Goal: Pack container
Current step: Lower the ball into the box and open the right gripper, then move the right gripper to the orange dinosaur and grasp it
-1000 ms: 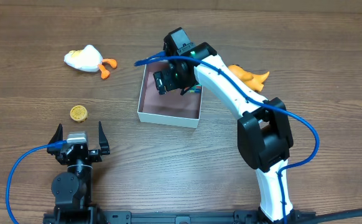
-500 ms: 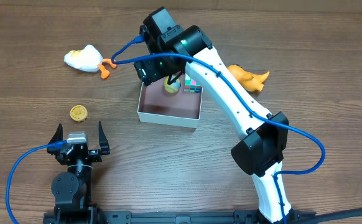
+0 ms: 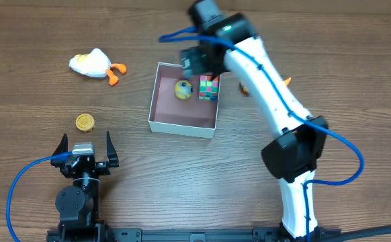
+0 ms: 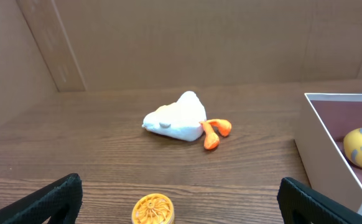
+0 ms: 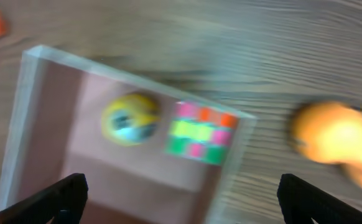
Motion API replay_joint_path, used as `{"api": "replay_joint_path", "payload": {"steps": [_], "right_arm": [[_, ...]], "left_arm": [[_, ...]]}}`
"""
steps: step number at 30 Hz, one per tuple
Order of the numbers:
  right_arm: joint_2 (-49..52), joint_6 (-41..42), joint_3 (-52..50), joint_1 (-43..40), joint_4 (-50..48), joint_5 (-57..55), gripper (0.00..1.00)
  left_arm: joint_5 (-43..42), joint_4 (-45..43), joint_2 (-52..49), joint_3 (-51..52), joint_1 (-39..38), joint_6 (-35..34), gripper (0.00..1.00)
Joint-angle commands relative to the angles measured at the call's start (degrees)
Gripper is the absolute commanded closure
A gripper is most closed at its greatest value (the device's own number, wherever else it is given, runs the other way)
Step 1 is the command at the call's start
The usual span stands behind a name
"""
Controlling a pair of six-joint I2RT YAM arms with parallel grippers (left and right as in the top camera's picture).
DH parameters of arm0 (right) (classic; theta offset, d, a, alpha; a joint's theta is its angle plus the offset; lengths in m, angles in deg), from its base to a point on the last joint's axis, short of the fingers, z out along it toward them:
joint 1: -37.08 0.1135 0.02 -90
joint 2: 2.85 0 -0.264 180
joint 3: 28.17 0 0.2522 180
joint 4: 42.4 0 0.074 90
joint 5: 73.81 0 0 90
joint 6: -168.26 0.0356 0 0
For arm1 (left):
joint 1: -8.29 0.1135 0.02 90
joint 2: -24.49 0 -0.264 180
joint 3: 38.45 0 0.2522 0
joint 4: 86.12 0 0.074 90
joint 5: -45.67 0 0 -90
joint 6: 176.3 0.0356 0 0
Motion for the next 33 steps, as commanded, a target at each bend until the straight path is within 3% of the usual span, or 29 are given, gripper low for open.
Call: {"api": "replay_joint_path", "payload": {"steps": [1,9,14,22,33], "right_arm": [[-3.21,3.08,1.73,-6.27,1.11,-2.34,0.00],[-3.21,1.68,1.62,-18.10,2.86,-1.29,0.01],[-3.17,1.53,0.07,-22.43,4.11,-1.03,0.07],[-3.13,1.51,-9.73,-23.45,1.99,0.55,0.07],[-3.13,1.49,-18.62,-23.45,-3.21,2.08,0.25]], "left_arm": [[0.70,-0.24,0.22,0.17,0.33,-0.90,0.00],[0.70,-0.24,0.22,0.17,0.33,-0.90,0.00],[0.70,-0.24,0.22,0.17,0.33,-0.90,0.00],[0.70,-0.24,0.22,0.17,0.33,-0.90,0.00],[0.70,-0.24,0.22,0.17,0.33,-0.90,0.00]]}}
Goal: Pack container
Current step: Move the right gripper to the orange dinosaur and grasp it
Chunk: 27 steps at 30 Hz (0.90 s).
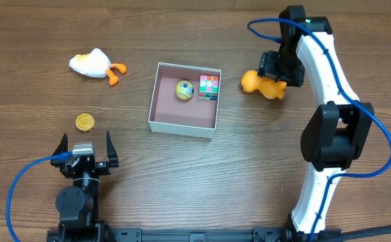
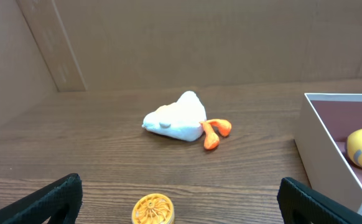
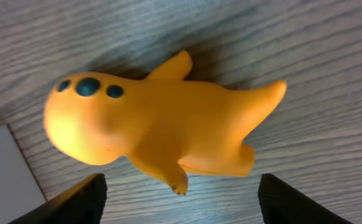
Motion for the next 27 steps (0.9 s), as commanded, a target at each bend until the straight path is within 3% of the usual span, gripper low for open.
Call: {"api": "replay_joint_path", "payload": {"steps": [1,7,12,24,27], "right_arm": [[-2.23,-0.11,-1.70,0.09,-1.14,0.83,0.28],[-2.23,-0.11,-2.29,0.09,-2.12,2.56,0.54],[-2.23,-0.11,-2.29,0.11,-2.23,2.73,0.65],[-2.23,-0.11,-4.22,0.11,-3.78,2.99,0.73],[-2.23,-0.09,-4.22,0.11,-3.80,3.21,0.82]], "left_arm": [[0.70,-0.24,0.22,0.17,0.33,-0.90,0.00],[0.70,-0.24,0.22,0.17,0.33,-0.90,0.00],[0.70,-0.24,0.22,0.17,0.33,-0.90,0.00],[0.70,-0.24,0.22,0.17,0.33,-0.90,0.00],[0.70,-0.24,0.22,0.17,0.33,-0.90,0.00]]}}
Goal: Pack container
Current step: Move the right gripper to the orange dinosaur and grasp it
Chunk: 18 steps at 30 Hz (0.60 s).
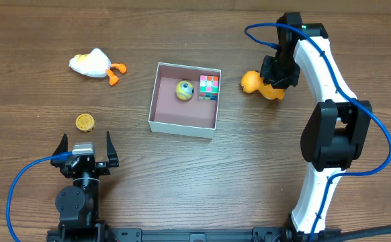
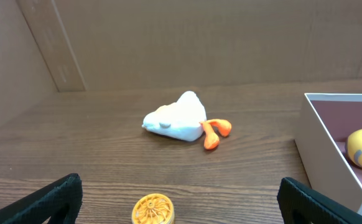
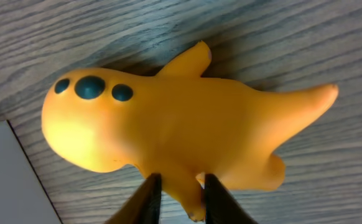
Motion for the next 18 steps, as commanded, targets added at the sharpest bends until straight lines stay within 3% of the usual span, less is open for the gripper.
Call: {"api": "replay_joint_path", "payload": {"steps": [1,4,9,18], "right_arm": [[-2.23,0.11,-0.26,0.11,-0.24,0.15,0.85],[-2.25,0.11,-0.24,0.11,0.02,0.11,0.96],[-2.25,0.09,2.64,0.09,1.95,0.02,0.96],[-2.27,-1.25,22.84,0.57,14.32,-1.44,0.96]], "left_arm": [[0.70,-0.24,0.22,0.17,0.33,-0.90,0.00],[0.70,-0.24,0.22,0.17,0.33,-0.90,0.00],[0.70,-0.24,0.22,0.17,0.33,-0.90,0.00],[0.70,-0.24,0.22,0.17,0.33,-0.90,0.00]]}}
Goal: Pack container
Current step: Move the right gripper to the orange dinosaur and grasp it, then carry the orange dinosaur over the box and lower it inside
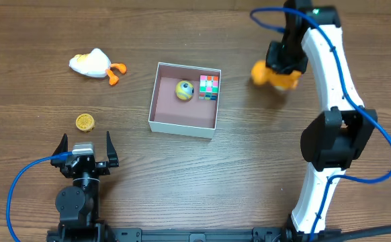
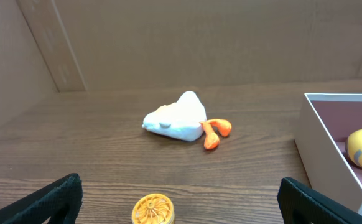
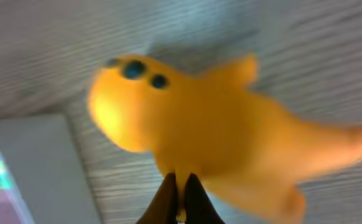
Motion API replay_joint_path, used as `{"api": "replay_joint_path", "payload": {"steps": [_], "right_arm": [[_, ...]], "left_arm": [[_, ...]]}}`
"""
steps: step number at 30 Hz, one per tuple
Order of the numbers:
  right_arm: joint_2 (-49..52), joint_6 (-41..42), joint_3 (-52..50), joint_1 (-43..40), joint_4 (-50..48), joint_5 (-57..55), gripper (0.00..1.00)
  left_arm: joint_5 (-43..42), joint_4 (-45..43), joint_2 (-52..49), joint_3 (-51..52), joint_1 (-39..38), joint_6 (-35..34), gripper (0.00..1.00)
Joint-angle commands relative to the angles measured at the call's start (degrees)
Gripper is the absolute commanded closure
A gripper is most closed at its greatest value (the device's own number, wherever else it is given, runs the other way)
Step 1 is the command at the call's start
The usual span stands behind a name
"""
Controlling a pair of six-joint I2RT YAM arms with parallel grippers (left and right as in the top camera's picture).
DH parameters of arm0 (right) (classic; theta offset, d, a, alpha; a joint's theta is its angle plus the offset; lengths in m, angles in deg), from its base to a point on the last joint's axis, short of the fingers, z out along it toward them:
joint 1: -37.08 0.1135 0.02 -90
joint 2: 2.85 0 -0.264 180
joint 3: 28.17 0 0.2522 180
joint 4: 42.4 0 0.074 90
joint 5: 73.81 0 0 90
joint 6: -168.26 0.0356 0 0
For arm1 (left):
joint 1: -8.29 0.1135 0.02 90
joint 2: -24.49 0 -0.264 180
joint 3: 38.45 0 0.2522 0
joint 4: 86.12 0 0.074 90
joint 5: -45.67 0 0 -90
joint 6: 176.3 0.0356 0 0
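The white box [image 1: 156,122] with a pink floor holds a yellow ball [image 1: 183,89] and a colourful cube [image 1: 209,87]. My right gripper [image 3: 181,198] is shut on a fin of the orange rubber toy [image 1: 271,75], which hangs above the table to the right of the box. A white duck with orange feet [image 1: 95,64] lies at the far left, and a small yellow wheel [image 1: 84,122] sits below it. My left gripper [image 2: 181,208] rests open near the front edge, with the wheel [image 2: 153,210] just ahead between its fingers.
Cardboard walls [image 2: 181,43] stand behind the table. The box's rim [image 2: 330,155] reaches into the right side of the left wrist view. The right arm [image 1: 330,87] stretches along the right side of the table.
My right gripper has closed fully on the orange toy's fin and now holds it off the table, slightly higher and farther back. The left arm is unchanged.
My right gripper was open over the box with the ball and cube inside. Then it was open above the orange toy to the right of the box. Then its fingers were closing around the toy's fin, and now the toy is held clear of the table.
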Motion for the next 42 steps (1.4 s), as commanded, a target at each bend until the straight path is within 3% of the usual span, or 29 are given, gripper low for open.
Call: {"api": "replay_joint_path", "payload": {"steps": [1,7,27,35,42], "right_arm": [[-2.27,-0.83,7.02,0.70,2.84,-0.81,0.96],[-2.27,-0.83,7.93,3.48,6.64,-0.79,0.96],[-8.13,1.18,7.93,24.04,10.45,0.68,0.96],[-8.07,6.27,7.39,31.52,7.76,-2.58,0.96],[-8.04,8.72,-1.64,31.95,2.49,-3.56,0.96]], "left_arm": [[0.72,-0.22,0.22,0.17,0.33,-0.90,0.00],[0.72,-0.22,0.22,0.17,0.33,-0.90,0.00],[0.72,-0.22,0.22,0.17,0.33,-0.90,0.00],[0.72,-0.22,0.22,0.17,0.33,-0.90,0.00],[0.72,-0.22,0.22,0.17,0.33,-0.90,0.00]]}}
